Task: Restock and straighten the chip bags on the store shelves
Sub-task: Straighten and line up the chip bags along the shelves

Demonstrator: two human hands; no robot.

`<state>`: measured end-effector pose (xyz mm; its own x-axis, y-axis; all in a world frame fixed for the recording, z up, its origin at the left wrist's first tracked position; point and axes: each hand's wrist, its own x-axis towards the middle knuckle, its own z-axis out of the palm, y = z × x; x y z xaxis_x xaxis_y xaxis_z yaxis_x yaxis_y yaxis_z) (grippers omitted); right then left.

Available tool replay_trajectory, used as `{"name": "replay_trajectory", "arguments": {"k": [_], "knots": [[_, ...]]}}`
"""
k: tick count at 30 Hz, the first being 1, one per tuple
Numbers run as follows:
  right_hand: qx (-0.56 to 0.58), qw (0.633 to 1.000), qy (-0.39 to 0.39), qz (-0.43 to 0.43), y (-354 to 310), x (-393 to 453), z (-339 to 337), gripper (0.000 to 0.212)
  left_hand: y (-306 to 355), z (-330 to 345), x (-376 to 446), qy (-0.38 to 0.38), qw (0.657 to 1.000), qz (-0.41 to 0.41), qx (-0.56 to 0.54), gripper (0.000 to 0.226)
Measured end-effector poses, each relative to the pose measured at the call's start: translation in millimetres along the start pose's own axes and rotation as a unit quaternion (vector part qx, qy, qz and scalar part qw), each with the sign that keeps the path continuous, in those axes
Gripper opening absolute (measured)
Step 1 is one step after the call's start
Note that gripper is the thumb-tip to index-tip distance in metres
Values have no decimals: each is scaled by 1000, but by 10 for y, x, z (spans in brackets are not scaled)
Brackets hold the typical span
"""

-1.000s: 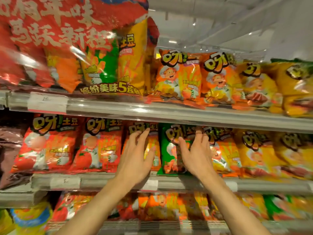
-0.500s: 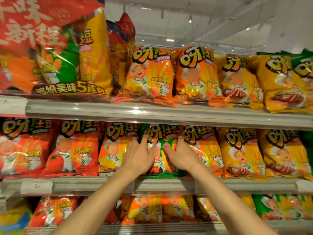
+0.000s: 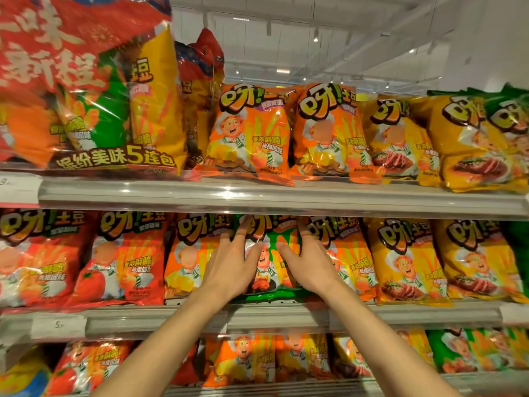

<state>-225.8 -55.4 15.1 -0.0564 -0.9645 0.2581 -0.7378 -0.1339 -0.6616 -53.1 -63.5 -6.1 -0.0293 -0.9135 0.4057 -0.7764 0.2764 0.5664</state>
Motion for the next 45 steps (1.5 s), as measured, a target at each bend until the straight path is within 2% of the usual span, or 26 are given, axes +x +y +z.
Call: {"name": "replay_trajectory", "arguments": {"k": [7,14,20,25,33,39,45], "knots": [[47,998,16,-28,-68,-142,-52,79,-46,-210,-137,11,999,8,-44,70],[102,993,41,-49,31,-518,29,78,-184,-228,-425,5,994,53,-94,65],[123,989,74,-30,295,-915,-60,79,35,-63,-712,-16,990,86,-114,65],[132,987,89,-2,672,-1214,-424,78,537,247,-902,-31,986,99,-131,65],[103,989,103,27,1593,-1600,-1464,75,1718,997,-1204,-61,981,115,-147,67],[102,988,106,55,2127,-1675,-2095,74,2408,1453,-1223,-84,978,124,-148,67],[102,988,96,61,2565,-1527,-2504,71,2818,1849,-1051,-94,974,146,-143,66]]}}
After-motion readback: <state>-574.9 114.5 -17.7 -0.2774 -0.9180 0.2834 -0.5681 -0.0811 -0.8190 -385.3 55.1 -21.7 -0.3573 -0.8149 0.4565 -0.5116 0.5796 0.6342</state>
